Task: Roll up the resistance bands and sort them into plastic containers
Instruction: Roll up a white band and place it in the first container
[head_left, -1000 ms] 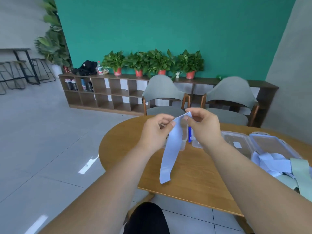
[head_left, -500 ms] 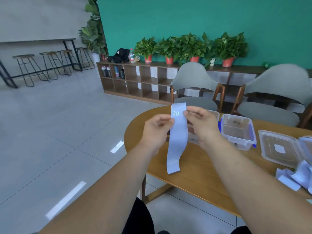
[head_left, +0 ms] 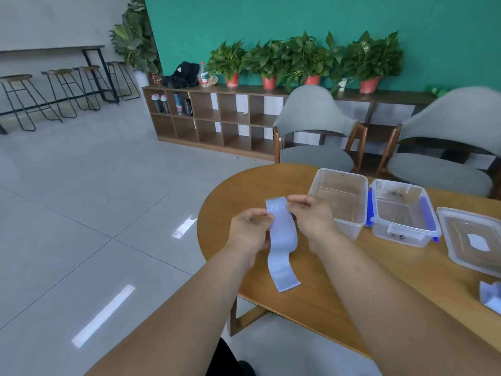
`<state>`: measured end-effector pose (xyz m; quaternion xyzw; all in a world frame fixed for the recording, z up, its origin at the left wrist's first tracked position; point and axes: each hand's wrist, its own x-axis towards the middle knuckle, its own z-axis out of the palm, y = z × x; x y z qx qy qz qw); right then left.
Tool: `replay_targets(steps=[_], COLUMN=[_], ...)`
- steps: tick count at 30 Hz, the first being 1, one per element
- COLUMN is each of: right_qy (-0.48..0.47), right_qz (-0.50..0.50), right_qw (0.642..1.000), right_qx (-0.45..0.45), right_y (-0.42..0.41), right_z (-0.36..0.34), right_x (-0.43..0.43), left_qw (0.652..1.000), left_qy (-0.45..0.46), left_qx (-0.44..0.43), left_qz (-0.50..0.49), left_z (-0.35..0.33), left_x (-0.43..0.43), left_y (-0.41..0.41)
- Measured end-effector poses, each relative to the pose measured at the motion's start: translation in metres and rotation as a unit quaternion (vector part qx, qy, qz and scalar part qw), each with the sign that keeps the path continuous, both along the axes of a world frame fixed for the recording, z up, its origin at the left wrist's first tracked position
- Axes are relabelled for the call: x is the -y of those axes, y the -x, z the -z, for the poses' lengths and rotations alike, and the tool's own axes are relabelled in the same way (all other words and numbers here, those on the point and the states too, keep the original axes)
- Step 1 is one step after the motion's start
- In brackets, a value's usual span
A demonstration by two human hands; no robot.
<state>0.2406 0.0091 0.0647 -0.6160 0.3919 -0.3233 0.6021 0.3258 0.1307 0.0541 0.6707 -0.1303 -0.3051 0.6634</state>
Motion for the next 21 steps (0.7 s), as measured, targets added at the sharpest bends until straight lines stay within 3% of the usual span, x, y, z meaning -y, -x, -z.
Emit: replay_targets(steps=[7, 11, 14, 21], right_qy=[-0.018, 0.014, 0.036, 0.2], right_qz=[-0.071, -0.149, -0.148, -0.112], right_qw=[0.997, 0.987, 0.984, 0.963], right_qx=[-0.016, -0.064, -0.092, -0.14], right_y=[-0.016, -0.016, -0.016, -0.004], right_z=[0.042, 0.057, 0.072, 0.096], right_x=[0.013, 0.017, 0.02, 0.011], left_qw=[0.995, 0.991, 0.985, 0.952], left_qy=[-0.09, -0.104, -0.13, -0.205], left_qx=[0.041, 0.083, 0.104, 0.202], left_qz=[-0.018, -0.011, -0.039, -0.1], left_z=[0.031, 0.039, 0.042, 0.059], left_x=[0.027, 0.033, 0.033, 0.021], left_y=[-0.025, -0.037, -0.044, -0.04])
